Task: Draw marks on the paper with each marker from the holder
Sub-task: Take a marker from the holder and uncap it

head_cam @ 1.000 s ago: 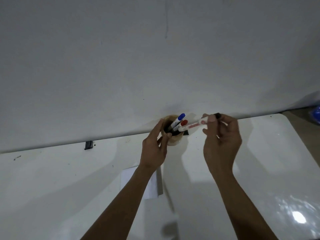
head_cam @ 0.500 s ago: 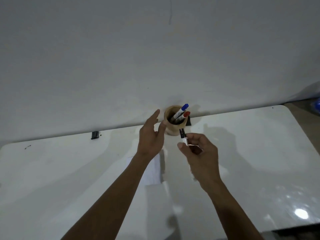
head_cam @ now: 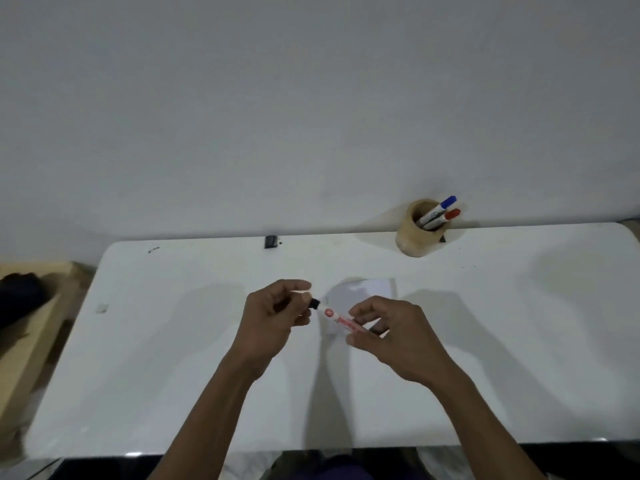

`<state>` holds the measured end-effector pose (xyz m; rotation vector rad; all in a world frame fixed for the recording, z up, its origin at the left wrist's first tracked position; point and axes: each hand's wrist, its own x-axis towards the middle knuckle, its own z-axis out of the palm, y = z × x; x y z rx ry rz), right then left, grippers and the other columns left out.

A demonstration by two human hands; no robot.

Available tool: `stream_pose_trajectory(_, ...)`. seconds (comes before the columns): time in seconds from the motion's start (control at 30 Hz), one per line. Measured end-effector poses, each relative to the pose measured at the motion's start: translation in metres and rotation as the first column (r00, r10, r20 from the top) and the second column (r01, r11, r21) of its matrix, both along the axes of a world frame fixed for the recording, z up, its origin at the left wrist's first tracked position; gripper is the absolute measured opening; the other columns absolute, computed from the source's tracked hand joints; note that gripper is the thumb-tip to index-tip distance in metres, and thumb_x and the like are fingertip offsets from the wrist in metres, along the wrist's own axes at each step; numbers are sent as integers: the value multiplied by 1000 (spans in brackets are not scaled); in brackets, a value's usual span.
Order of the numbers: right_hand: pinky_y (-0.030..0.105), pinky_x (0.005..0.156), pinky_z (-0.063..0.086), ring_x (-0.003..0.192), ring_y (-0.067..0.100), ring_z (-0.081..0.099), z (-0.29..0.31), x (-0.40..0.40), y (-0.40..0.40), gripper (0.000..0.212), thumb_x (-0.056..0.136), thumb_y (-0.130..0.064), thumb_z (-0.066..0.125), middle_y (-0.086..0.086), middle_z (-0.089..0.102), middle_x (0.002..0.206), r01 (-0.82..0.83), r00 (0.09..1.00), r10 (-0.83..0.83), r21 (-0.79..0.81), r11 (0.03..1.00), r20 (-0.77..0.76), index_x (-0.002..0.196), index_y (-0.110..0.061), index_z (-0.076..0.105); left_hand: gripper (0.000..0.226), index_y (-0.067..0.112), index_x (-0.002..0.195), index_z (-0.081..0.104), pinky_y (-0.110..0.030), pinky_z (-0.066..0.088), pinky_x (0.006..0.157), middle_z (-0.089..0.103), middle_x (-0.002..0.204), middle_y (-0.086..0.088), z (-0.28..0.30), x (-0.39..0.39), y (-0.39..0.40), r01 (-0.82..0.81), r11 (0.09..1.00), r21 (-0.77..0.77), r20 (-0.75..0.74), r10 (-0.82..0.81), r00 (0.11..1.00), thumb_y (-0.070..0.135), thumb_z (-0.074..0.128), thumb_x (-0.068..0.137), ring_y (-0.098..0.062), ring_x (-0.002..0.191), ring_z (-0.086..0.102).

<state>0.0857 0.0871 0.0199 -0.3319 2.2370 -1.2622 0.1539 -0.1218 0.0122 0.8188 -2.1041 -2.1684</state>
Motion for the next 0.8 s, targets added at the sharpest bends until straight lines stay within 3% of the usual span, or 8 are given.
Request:
stream_pose_trajectory(0.1,45,63,58,70,29,72,1,15,-11,20,75,-9,89,3,79,81,136,988,-124,-158,978,87,88,-17,76,15,11,101,77,-33,60,81,74,80,-4,-7,31,-22,-58,998,8,13,57,998,6,65,94,-15,71,64)
stream_pose_trajectory(0.2,35,65,59,71,28,76,2,35,-24,28,70,-6,88,12,80,80,379,917,-298,-340,861,267,94,-4,73,13,10,99,78,-22,57,72,72,76,-4,-10,59,-29,-36,999,-4,13,36,999,6,73,88,-15,69,63)
stream_pose_trajectory(0.33,32,68,59,77,25,77,-8,63,-59,28,74,-16,83,12,78,86,522,821,-333,-371,768,465,98,-4,74,9,12,91,80,-19,52,64,66,64,1,-23,79,-34,-39,998,-39,41,40,998,8,73,88,-13,61,58)
stream_pose_trajectory(0.4,32,70,59,83,26,78,-13,70,-69,13,87,-17,76,11,80,92,477,834,-282,-361,802,474,97,-8,74,9,12,86,80,-20,51,63,66,66,-4,-23,77,-31,19,999,-49,59,-16,998,12,72,90,-13,61,58)
stream_pose_trajectory(0.5,32,73,58,90,29,78,-23,54,-60,14,95,-20,68,14,80,95,477,830,-273,-367,798,486,98,-7,72,14,8,79,78,-26,51,63,69,71,-16,-24,53,-21,66,998,-18,106,-64,992,13,71,91,-16,60,59)
stream_pose_trajectory(0.6,30,74,60,87,28,78,-26,45,-54,13,95,-17,66,13,79,90,438,865,-255,-403,804,432,96,-5,71,17,4,75,77,-29,52,61,67,68,-12,-22,46,-18,42,993,110,106,-54,993,10,72,89,-19,58,56)
stream_pose_trajectory(0.7,26,68,61,73,20,76,-25,26,-37,12,87,-16,67,9,77,80,531,833,-329,-476,701,445,92,-5,69,15,4,73,77,-32,53,62,68,65,-9,-27,45,-28,-37,982,187,153,8,988,11,74,86,-20,57,56)
stream_pose_trajectory(0.8,26,67,61,71,21,76,-18,1,-9,27,77,-29,75,9,76,80,562,825,-407,-494,663,393,92,-6,70,8,11,79,79,-30,54,68,73,69,-3,-40,41,-49,-40,995,-91,199,58,978,10,76,86,-15,60,60)
